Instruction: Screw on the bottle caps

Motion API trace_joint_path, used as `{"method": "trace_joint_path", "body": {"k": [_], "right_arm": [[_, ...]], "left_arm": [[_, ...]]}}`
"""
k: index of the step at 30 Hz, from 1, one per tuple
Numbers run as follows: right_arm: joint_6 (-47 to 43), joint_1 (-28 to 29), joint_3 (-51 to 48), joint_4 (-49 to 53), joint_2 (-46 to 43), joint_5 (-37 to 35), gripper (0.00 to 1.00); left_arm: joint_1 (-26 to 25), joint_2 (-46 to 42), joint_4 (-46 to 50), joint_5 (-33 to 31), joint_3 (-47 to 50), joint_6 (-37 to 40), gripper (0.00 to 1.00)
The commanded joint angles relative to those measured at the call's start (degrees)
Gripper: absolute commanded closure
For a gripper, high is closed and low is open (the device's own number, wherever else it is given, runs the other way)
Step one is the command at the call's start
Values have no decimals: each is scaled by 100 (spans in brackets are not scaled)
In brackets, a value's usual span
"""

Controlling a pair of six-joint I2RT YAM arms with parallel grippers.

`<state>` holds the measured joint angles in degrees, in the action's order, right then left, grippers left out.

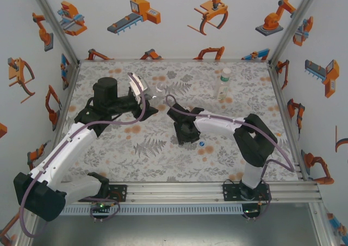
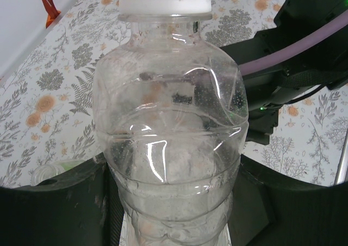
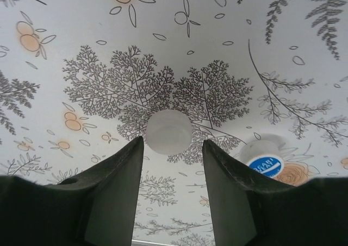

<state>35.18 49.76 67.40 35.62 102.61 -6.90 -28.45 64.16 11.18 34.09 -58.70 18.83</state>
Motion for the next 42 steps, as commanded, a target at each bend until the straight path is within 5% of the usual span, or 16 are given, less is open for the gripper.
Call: {"method": "trace_joint_path", "body": {"k": [1,18,42], "right_arm": [[16,28,214,258,-340,-189,53],[5,-442,-515,490,-1098,-488,53],[216,-994,-1657,-674,-1183,377,52]], "left_arm": [[8,-19,-141,46,16,-55,92],[15,-31,-175,62,25,-90,92],[17,17,-194,54,47,-99,92]]}}
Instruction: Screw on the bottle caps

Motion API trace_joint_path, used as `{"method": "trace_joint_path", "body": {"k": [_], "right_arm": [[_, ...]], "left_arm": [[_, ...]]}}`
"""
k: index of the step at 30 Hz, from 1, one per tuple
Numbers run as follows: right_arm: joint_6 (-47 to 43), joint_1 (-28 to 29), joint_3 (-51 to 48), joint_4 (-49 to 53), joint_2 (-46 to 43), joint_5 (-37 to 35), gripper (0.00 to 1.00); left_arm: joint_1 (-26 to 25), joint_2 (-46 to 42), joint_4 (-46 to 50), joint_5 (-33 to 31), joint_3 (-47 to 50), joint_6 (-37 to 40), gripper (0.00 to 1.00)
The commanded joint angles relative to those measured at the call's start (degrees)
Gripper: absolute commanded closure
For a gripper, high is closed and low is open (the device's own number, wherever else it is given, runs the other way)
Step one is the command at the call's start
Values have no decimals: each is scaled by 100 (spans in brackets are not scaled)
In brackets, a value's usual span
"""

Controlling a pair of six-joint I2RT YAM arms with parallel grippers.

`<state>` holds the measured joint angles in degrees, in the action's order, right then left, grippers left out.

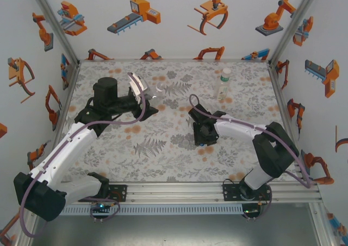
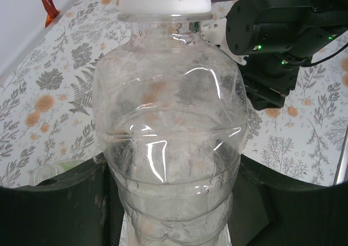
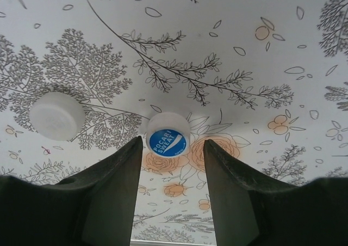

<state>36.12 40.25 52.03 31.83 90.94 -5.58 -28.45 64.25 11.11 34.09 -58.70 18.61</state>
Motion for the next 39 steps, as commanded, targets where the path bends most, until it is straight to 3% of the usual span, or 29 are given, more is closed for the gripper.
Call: {"method": "trace_joint_path", "body": {"k": [1,17,39], "right_arm": [[126,-52,-131,-317,-6,251,52],[-209,-50,182,-108,340,-91,55],[-192,-52,325,59,374,189,58]], "left_arm": [[16,13,-186,54,45,-77,92],[17,39,-184,54,39,-97,92],[18,119,-241,72,38,-162,92]]}}
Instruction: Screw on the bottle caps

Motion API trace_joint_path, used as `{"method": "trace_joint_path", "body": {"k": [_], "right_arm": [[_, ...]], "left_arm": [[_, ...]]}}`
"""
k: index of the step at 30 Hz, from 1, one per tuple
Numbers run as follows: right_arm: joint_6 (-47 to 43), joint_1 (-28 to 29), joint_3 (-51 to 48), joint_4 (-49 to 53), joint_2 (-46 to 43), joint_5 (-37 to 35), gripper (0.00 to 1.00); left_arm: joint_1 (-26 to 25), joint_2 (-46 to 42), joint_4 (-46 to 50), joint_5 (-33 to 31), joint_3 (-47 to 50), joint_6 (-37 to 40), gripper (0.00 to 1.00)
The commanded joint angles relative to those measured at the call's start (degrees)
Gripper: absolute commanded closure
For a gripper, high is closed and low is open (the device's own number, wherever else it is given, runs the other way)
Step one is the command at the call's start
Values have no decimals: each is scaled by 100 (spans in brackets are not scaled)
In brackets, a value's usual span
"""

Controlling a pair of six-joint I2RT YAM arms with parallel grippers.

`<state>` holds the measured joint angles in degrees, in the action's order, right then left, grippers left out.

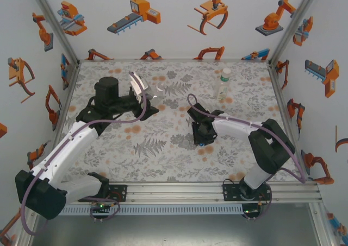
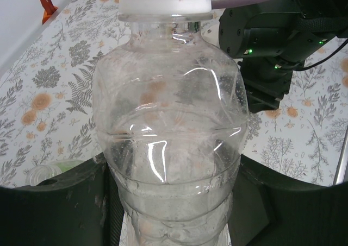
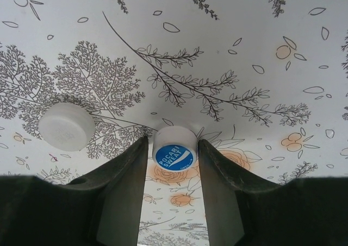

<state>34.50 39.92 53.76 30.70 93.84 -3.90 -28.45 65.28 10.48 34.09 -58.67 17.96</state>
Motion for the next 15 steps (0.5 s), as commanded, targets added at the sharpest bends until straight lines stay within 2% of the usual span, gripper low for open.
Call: {"method": "trace_joint_path", "body": {"k": [1,9,15], "right_arm": [[-23,-17,161,166,83,26,59],[-53,-20,174,156,81,-43,63],[-221,-20,231,133,-184,-14,73]], "left_arm": [[19,29,-176,72,32,-99,92],[18,40,-180,71,27,-99,92],[15,104,-124,190,-11,-75,92]]}}
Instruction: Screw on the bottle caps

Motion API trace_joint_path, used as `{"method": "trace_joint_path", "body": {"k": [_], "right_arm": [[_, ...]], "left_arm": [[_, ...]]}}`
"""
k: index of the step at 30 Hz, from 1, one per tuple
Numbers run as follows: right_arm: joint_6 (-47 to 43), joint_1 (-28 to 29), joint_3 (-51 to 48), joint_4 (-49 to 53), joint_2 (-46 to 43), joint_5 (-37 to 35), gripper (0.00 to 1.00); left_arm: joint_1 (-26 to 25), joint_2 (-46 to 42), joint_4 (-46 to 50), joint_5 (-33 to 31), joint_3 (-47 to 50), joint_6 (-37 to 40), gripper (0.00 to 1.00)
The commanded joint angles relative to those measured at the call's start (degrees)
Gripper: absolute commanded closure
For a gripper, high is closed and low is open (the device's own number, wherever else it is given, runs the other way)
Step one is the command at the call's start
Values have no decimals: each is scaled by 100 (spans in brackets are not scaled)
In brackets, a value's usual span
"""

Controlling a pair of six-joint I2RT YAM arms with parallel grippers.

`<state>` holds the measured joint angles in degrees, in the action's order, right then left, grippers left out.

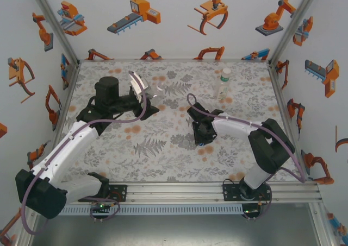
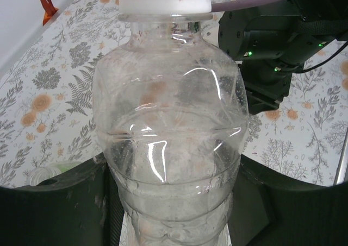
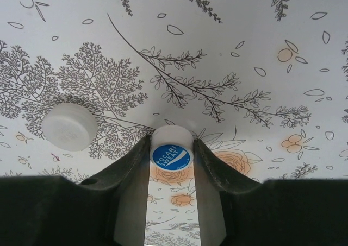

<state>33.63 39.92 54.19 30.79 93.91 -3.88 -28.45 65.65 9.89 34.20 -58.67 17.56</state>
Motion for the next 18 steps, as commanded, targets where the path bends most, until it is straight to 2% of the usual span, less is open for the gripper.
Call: {"method": "trace_joint_path", "body": {"k": [1,7,12,18], "right_arm": [[-174,-19,196,130,-267,-16,74],[-534,-56,394,181,-764,250,77],[-1039,-250,618,15,-1339,1231,78],[-2034,-406,844,-261,-2216,2095,84]], "left_arm": [[12,92,-21,255,-36,-17,92],[6,244,171,576,-160,87,92],[-33,326,316,966,-231,224,92],[-379,437,863,686,-367,732,92]]}}
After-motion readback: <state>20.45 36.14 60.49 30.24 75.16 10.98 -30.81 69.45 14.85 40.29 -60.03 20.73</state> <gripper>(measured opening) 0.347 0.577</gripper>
